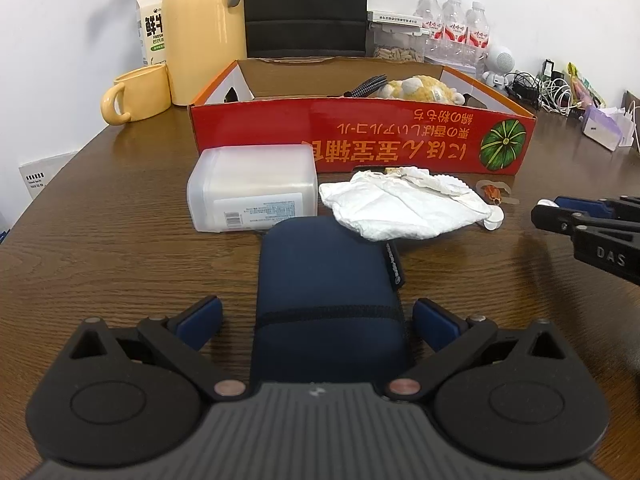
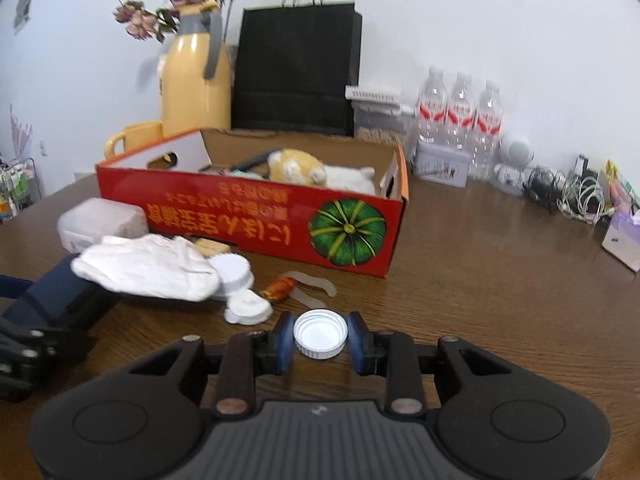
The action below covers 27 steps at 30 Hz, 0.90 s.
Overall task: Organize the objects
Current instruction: 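Grasp the navy blue pouch with the left tool while the right tool grasps a white cap, then carry the navy pouch and white cap into the box and open both tools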
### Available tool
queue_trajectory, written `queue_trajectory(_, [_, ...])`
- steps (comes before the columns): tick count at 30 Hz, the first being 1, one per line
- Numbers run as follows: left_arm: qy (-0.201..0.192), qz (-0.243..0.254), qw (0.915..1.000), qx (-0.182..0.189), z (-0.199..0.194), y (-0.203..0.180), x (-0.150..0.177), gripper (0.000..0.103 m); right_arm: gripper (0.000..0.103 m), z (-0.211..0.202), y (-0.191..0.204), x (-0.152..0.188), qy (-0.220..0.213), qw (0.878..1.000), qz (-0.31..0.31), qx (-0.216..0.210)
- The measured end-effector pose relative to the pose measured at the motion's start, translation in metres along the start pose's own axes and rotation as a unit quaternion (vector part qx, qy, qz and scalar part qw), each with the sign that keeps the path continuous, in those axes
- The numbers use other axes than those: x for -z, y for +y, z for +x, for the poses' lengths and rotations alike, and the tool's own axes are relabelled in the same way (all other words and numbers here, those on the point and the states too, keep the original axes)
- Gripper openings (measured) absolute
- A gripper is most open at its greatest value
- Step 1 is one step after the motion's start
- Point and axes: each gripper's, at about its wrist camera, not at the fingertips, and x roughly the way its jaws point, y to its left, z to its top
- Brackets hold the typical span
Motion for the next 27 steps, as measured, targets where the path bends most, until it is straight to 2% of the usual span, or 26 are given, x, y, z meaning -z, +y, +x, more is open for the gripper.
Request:
queue_trajectory(2, [-0.001, 0.001, 1.0000, 0.001, -0.001, 0.000, 0.001, 0.102, 0.027, -0.007, 0.005, 0.001, -0.014, 1.000, 0.000, 0.001])
queue_trajectory(3, [-0.005, 0.001, 1.0000, 0.001, -0.003, 0.000, 0.002, 0.091, 0.027, -0.010, 0.007, 0.002, -0.019, 1.000, -0.002, 0.002])
queue_trajectory(4, [-0.014, 0.000, 0.9999, 0.003, -0.007, 0.001, 0.003, 0.076, 0.027, -0.012, 0.009, 0.002, -0.024, 1.000, -0.003, 0.003])
queue_trajectory(7, [-0.020, -0.007, 0.9996, 0.017, -0.014, 0.004, 0.004, 0.066, 0.027, -0.016, 0.015, 0.002, -0.030, 1.000, -0.004, 0.000])
queue_trajectory(18, [-0.048, -0.007, 0.9982, 0.035, -0.043, 0.020, 0.004, 0.064, 0.027, -0.021, 0.020, 0.004, -0.034, 0.999, -0.001, 0.000])
queue_trajectory(27, [-0.080, -0.011, 0.9964, 0.027, -0.064, 0.041, -0.018, 0.064, 0.027, -0.028, 0.031, -0.005, -0.058, 0.998, -0.001, -0.021])
